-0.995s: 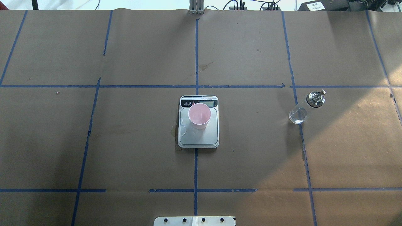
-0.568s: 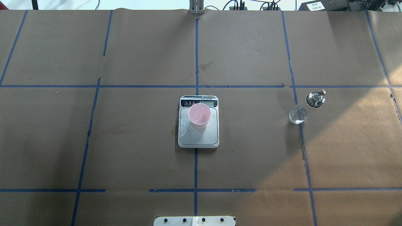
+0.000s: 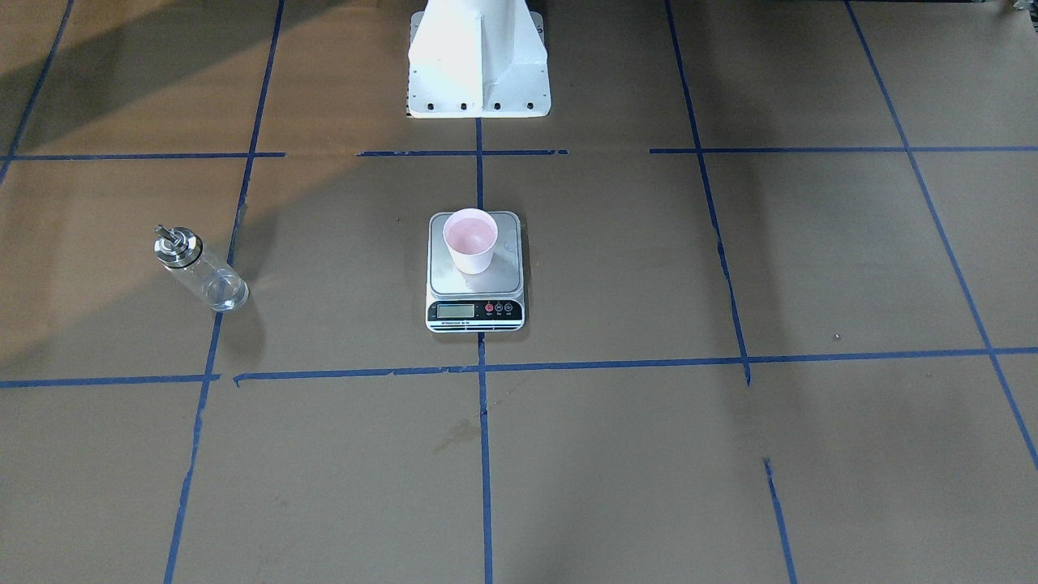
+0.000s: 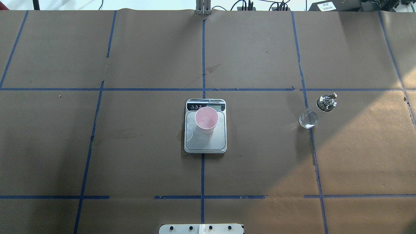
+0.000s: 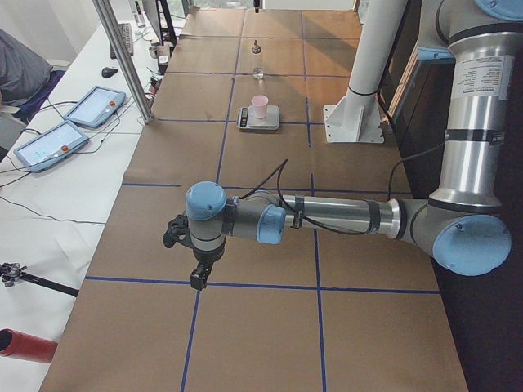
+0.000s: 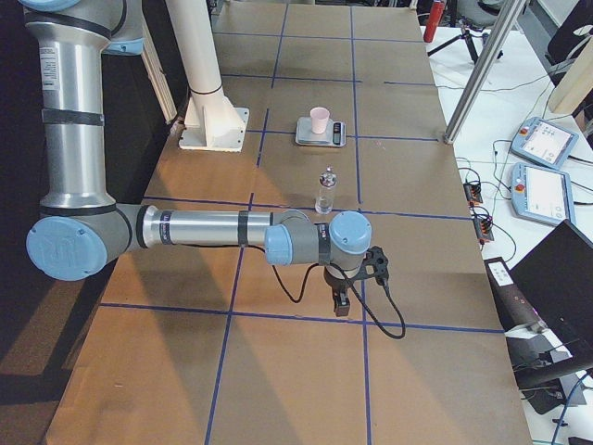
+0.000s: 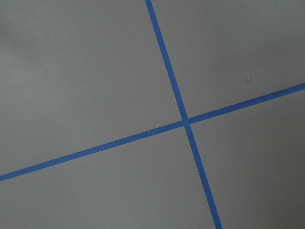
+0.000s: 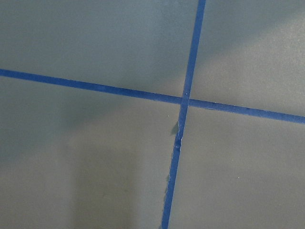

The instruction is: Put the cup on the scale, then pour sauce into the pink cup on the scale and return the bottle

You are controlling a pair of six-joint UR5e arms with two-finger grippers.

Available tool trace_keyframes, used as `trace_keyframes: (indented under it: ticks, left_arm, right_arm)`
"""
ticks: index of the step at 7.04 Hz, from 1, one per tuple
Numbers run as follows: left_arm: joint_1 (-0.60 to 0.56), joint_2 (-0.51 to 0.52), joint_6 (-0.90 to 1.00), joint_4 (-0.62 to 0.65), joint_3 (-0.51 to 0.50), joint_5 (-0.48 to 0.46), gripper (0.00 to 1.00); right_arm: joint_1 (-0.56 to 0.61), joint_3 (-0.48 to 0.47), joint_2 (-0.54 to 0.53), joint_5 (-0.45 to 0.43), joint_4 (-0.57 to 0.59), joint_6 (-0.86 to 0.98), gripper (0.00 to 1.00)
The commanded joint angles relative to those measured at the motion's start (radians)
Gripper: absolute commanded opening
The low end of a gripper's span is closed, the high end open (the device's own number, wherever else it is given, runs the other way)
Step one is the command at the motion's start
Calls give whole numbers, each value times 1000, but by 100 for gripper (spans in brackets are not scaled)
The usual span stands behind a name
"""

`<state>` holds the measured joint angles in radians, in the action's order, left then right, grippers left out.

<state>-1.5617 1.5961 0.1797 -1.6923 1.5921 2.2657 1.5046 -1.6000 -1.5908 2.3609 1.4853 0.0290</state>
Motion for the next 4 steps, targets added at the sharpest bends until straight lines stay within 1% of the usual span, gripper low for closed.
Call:
trace_keyframes:
  ticks: [1, 4]
  left_arm:
    - [0, 2, 0, 0, -4, 0, 100]
    - [-1, 1, 0, 2, -1, 0, 100]
  right_arm:
    - [35, 6, 3, 4, -14, -21, 100]
    - [88, 0, 15, 40, -8, -20, 100]
